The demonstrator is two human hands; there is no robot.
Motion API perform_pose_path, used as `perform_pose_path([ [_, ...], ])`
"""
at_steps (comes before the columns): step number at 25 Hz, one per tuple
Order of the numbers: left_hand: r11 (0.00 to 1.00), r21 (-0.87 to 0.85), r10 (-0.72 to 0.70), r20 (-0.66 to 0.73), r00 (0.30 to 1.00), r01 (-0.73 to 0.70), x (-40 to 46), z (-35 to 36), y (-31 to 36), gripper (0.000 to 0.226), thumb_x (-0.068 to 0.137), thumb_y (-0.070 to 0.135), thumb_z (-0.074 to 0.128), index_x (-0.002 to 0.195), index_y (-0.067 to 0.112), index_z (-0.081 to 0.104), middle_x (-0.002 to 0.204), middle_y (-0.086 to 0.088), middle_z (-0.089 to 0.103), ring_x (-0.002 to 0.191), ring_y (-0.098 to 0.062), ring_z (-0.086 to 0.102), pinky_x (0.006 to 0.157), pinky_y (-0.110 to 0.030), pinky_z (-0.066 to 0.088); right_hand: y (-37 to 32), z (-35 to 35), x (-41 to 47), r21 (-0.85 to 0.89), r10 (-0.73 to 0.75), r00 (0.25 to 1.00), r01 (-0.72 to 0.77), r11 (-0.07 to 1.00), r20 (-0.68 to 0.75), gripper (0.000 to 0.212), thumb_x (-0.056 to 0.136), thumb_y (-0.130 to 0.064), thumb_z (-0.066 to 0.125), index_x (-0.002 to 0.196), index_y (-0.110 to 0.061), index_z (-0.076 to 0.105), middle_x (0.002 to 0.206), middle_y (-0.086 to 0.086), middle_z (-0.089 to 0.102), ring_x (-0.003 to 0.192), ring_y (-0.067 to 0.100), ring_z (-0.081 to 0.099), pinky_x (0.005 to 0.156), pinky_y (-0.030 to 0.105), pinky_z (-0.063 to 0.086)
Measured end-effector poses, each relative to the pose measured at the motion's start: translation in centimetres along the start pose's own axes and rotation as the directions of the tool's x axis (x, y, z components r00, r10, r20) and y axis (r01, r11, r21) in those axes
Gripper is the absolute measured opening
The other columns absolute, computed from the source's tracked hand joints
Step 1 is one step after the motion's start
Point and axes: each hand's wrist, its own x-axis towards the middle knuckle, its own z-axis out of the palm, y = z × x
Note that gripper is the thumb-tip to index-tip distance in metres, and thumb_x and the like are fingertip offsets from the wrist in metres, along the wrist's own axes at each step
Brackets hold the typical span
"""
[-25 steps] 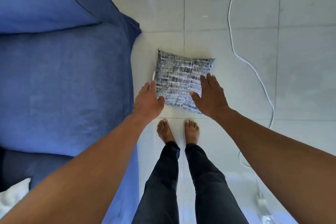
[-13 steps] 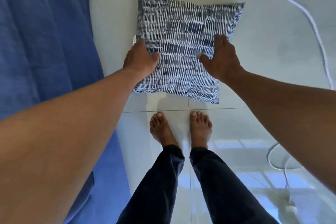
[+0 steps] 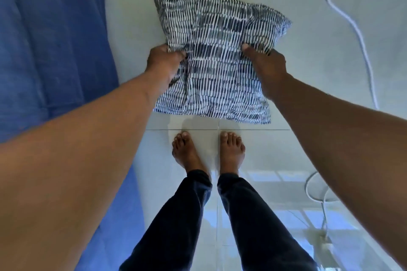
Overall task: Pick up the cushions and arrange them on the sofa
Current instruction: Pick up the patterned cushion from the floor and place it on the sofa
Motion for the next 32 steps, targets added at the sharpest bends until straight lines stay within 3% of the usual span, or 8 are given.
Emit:
perform_pose_path([
  [3, 0.993, -0.119, 0.009, 0.000, 1.000, -0.009, -5.6, -2.8, 1.8, 0.012, 0.098, 0.016, 0.070, 0.110, 0.017, 0.072, 0.095, 0.008, 0.070, 0.078, -0.005, 0.062, 0.058, -0.016, 0.041, -3.6, -1.9, -4.6, -0.064, -0.037, 0.999, 0.036, 0.997, -0.018, 0.017, 0.090, -0.040, 0.081, 0.089, -0.029, 0.069, 0.069, -0.015, 0.055, 0.061, 0.005, 0.047, 0.065, 0.025, 0.040],
  [8, 0.956, -0.292, 0.024, -0.032, 0.999, -0.032, -19.2, -10.4, 7.4, 0.010, 0.095, 0.015, 0.073, 0.092, 0.024, 0.070, 0.088, 0.013, 0.073, 0.080, -0.007, 0.068, 0.059, -0.018, 0.050, -14.4, -4.4, -16.5, -0.160, -0.208, 0.978, 0.205, 0.966, -0.006, 0.041, 0.088, -0.040, 0.081, 0.125, -0.023, 0.074, 0.110, -0.003, 0.076, 0.105, 0.022, 0.071, 0.094, 0.036, 0.054],
  [13, 0.905, -0.414, 0.062, -0.095, 0.994, -0.096, -31.1, -20.1, 12.3, 0.013, 0.095, 0.006, 0.072, 0.104, 0.015, 0.074, 0.113, -0.004, 0.077, 0.105, -0.024, 0.071, 0.094, -0.037, 0.057, -24.1, -4.6, -28.0, -0.168, -0.351, 0.927, 0.370, 0.914, 0.132, 0.024, 0.087, -0.040, 0.083, 0.105, -0.039, 0.069, 0.105, -0.015, 0.075, 0.101, 0.014, 0.073, 0.096, 0.040, 0.057],
  [17, 0.836, -0.518, 0.106, -0.170, 0.980, -0.180, -37.0, -27.4, 13.6, 0.022, 0.094, -0.003, 0.068, 0.097, 0.018, 0.073, 0.104, -0.001, 0.079, 0.092, -0.018, 0.073, 0.074, -0.025, 0.060, -30.0, -1.4, -34.9, -0.144, -0.422, 0.875, 0.461, 0.875, 0.236, 0.032, 0.086, -0.040, 0.084, 0.112, -0.038, 0.068, 0.107, -0.019, 0.074, 0.102, 0.011, 0.072, 0.100, 0.042, 0.057],
  [24, 0.677, -0.717, -0.107, -0.321, 0.941, -0.168, -39.5, -38.6, 8.6, 0.022, 0.086, -0.004, 0.070, 0.100, 0.013, 0.072, 0.088, 0.006, 0.081, 0.081, -0.015, 0.071, 0.057, -0.018, 0.056, -36.9, 11.7, -40.4, -0.293, -0.400, 0.764, 0.589, 0.753, 0.507, 0.031, 0.084, -0.032, 0.087, 0.111, -0.028, 0.073, 0.108, -0.009, 0.079, 0.101, 0.017, 0.075, 0.090, 0.038, 0.058],
  [27, 0.580, -0.805, -0.206, -0.297, 0.932, -0.128, -39.0, -41.9, 5.9, 0.027, 0.085, 0.001, 0.073, 0.109, 0.013, 0.068, 0.109, 0.001, 0.076, 0.097, -0.020, 0.068, 0.085, -0.035, 0.055, -38.3, 18.1, -41.8, -0.341, -0.349, 0.705, 0.640, 0.688, 0.617, 0.025, 0.083, -0.025, 0.088, 0.099, -0.033, 0.070, 0.102, -0.013, 0.078, 0.097, 0.017, 0.076, 0.077, 0.029, 0.055],
  [29, 0.517, -0.850, -0.322, -0.306, 0.896, -0.104, -38.8, -44.5, 4.0, 0.025, 0.086, 0.005, 0.075, 0.105, 0.016, 0.062, 0.105, 0.014, 0.064, 0.087, -0.008, 0.058, 0.084, -0.032, 0.043, -39.1, 23.3, -43.2, -0.390, -0.282, 0.662, 0.676, 0.626, 0.695, 0.031, 0.083, -0.022, 0.087, 0.107, -0.031, 0.070, 0.106, -0.008, 0.078, 0.100, 0.022, 0.075, 0.084, 0.035, 0.059],
  [32, 0.458, -0.879, -0.397, -0.333, 0.855, -0.130, -38.6, -49.3, 1.9, 0.073, 0.087, 0.022, 0.079, 0.148, 0.008, 0.043, 0.137, 0.005, 0.054, 0.121, -0.025, 0.055, 0.103, -0.042, 0.042, -40.1, 31.4, -45.8, -0.382, -0.228, 0.585, 0.729, 0.568, 0.778, 0.039, 0.085, -0.017, 0.084, 0.120, -0.024, 0.069, 0.113, -0.002, 0.078, 0.105, 0.026, 0.074, 0.096, 0.044, 0.060],
])
